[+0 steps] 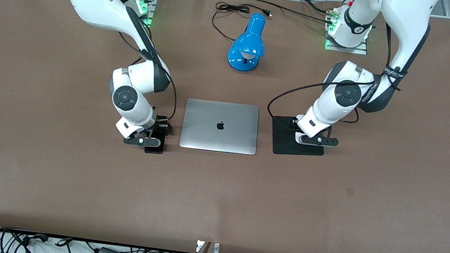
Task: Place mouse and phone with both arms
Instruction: 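Place the phone beside the laptop while the left gripper sets mouse on pad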
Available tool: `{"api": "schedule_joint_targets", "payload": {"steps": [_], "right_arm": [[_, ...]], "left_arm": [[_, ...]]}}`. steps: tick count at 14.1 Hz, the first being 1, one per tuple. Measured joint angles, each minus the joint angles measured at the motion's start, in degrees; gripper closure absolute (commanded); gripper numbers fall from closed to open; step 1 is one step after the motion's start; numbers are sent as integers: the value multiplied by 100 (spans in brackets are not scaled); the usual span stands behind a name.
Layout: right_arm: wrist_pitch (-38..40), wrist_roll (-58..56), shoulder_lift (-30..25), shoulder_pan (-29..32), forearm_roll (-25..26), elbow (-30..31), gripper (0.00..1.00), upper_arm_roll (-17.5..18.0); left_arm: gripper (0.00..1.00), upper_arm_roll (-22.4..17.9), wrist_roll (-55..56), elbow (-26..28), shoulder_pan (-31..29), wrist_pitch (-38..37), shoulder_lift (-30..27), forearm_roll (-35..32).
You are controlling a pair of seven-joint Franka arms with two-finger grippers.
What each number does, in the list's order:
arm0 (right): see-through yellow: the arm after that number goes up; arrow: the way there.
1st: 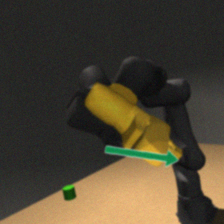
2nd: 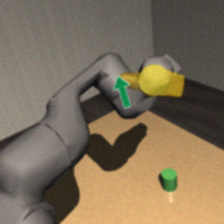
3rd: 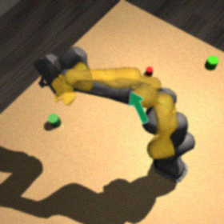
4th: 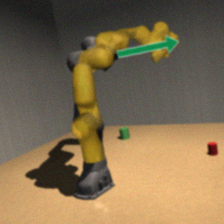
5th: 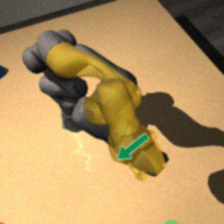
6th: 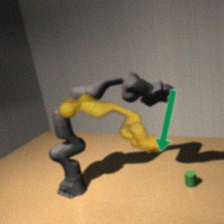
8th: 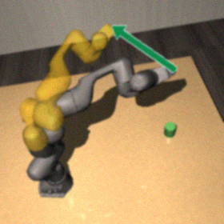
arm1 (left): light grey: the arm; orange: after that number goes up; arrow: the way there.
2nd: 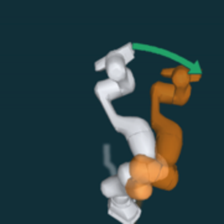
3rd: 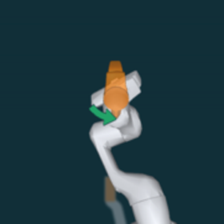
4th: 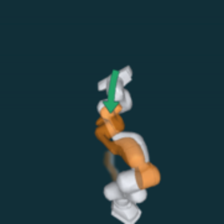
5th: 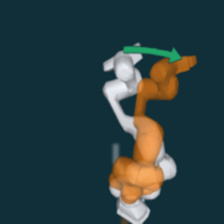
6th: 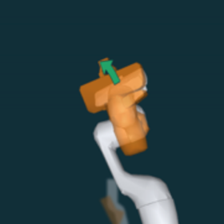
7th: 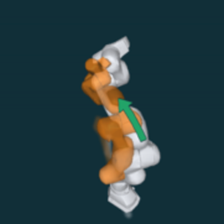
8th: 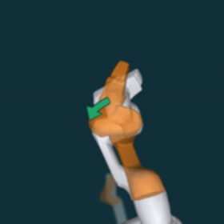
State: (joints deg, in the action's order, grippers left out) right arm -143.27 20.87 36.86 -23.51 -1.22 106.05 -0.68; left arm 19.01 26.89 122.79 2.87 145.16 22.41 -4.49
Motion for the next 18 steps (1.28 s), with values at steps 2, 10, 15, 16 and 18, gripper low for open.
{"api": "schedule_joint_targets", "payload": {"steps": [2,10,15,16,18], "right_arm": [[10,105,-40,16,-1,-141,0,-53],[2307,128,-1326,1115,0,-1041,0,-270],[3364,-326,-1996,1611,0,-1090,0,-273],[3598,-456,-2165,1730,1,-1094,0,-277],[4125,-883,-2545,2035,1,-1097,0,-283]], "left_arm": [[74,-29,8,107,-12,421,235,0],[0,-185,12,105,-62,789,609,0],[0,-185,12,-12,-67,811,521,0],[0,-186,12,-58,-73,759,419,-1],[0,-186,-1,-292,-83,30,72,-25]]}}
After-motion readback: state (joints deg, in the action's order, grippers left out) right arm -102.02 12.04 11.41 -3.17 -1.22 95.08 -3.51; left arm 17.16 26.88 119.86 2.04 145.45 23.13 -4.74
